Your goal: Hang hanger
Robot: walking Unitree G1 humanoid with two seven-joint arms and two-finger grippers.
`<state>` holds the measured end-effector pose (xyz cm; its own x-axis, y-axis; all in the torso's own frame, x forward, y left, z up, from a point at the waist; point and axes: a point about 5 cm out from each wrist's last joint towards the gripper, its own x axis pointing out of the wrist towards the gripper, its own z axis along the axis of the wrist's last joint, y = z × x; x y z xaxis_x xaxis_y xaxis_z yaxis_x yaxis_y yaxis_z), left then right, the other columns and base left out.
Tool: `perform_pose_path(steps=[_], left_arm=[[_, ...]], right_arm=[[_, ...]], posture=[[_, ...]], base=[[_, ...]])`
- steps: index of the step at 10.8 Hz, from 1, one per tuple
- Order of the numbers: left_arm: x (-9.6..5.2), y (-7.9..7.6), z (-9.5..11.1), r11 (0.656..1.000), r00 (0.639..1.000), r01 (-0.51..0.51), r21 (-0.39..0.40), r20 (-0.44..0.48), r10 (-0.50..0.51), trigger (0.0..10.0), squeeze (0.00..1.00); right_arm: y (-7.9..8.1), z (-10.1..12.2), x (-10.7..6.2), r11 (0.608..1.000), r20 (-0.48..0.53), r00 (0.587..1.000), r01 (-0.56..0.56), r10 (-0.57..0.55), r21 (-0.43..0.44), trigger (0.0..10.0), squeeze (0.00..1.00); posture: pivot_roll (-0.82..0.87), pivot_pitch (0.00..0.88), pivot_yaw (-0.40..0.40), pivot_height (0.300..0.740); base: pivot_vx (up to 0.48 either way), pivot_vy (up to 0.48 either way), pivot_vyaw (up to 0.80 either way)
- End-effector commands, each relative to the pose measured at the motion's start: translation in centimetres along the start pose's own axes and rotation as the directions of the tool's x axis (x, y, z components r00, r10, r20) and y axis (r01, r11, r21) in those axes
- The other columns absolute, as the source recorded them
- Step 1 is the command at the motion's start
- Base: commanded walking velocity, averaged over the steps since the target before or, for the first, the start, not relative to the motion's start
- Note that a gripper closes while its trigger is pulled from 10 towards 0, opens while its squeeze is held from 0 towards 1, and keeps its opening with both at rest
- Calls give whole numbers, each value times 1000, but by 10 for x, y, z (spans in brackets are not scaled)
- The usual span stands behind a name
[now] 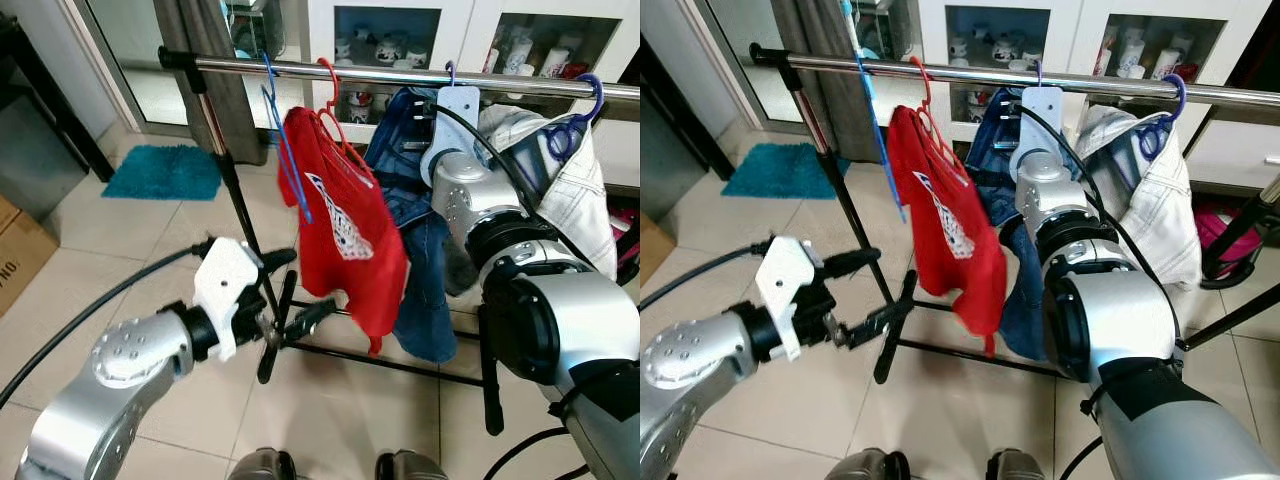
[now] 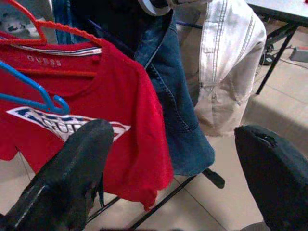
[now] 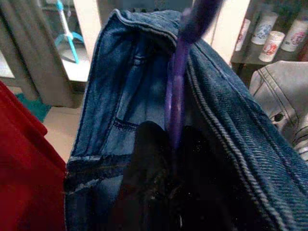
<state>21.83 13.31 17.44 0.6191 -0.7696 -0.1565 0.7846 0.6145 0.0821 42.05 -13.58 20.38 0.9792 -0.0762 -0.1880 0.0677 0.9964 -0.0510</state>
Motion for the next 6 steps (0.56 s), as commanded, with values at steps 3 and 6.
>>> perform_pose_path(steps=[3, 6], left_arm=[[2, 8, -1, 992, 993, -116, 41, 40, 114, 10000, 180], [12, 14, -6, 988, 985, -154, 18, 77, 152, 10000, 180]], right_arm=[[-4, -3, -5, 996, 138, 986, -94, 92, 12, 10000, 1000], [-12, 3, -32, 989, 317, 939, -148, 133, 24, 10000, 47]], posture=[[-73, 96, 100, 740], [-114, 43, 138, 740]], base=[[0, 0, 0], [0, 0, 0]])
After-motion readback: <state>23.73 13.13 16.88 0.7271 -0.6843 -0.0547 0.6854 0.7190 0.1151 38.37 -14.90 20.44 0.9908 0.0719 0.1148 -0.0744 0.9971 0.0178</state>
